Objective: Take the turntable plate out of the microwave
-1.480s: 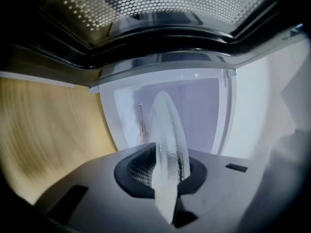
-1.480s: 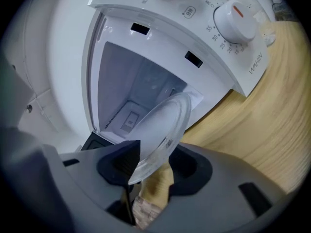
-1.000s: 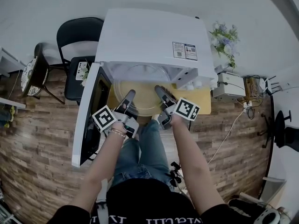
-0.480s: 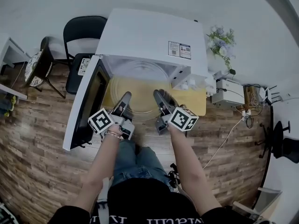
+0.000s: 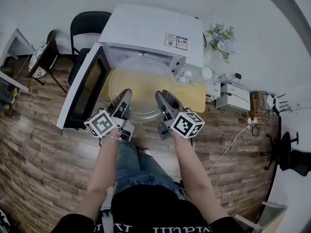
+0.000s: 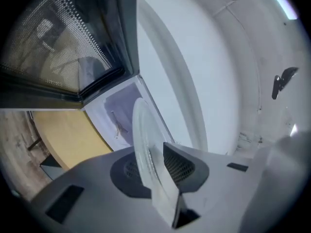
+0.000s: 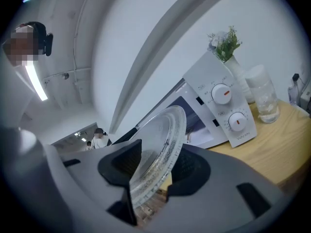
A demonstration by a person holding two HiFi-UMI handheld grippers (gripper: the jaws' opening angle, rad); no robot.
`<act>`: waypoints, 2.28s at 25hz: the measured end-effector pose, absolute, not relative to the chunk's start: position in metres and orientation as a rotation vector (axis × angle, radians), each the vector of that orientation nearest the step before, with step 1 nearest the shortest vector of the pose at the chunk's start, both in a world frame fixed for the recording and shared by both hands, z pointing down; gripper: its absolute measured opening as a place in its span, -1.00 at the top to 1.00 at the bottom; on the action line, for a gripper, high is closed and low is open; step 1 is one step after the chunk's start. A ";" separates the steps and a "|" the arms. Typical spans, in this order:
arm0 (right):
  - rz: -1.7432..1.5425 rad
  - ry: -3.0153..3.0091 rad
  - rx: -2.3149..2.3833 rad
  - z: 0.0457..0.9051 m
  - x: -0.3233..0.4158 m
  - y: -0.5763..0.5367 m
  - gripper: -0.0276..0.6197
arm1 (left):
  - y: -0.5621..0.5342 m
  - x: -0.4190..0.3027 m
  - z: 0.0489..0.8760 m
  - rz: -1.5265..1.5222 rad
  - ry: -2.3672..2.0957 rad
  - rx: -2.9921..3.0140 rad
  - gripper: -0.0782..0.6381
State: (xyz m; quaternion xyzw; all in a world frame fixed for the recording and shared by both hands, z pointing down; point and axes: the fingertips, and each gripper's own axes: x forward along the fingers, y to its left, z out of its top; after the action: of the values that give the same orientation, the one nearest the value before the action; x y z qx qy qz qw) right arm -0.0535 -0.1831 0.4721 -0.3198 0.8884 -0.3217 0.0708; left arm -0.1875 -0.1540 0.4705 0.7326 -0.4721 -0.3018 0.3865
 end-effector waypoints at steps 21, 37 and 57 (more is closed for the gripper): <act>-0.528 2.628 -0.929 0.314 -0.063 -0.203 0.36 | -0.183 -0.197 0.308 -0.882 -1.134 2.209 0.56; -0.154 2.544 -1.013 0.224 -0.074 -0.233 0.33 | -0.229 -0.205 0.221 -0.823 -1.021 2.552 0.48; 0.066 2.536 -0.950 0.211 -0.056 -0.200 0.30 | -0.193 -0.182 0.205 -0.803 -1.191 2.797 0.34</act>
State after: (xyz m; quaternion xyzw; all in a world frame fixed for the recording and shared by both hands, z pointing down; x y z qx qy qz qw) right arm -0.0556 -0.1997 0.2106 -0.3424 0.9144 0.0238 0.2147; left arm -0.1819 -0.1926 0.2049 0.8895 -0.3789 -0.2553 -0.0013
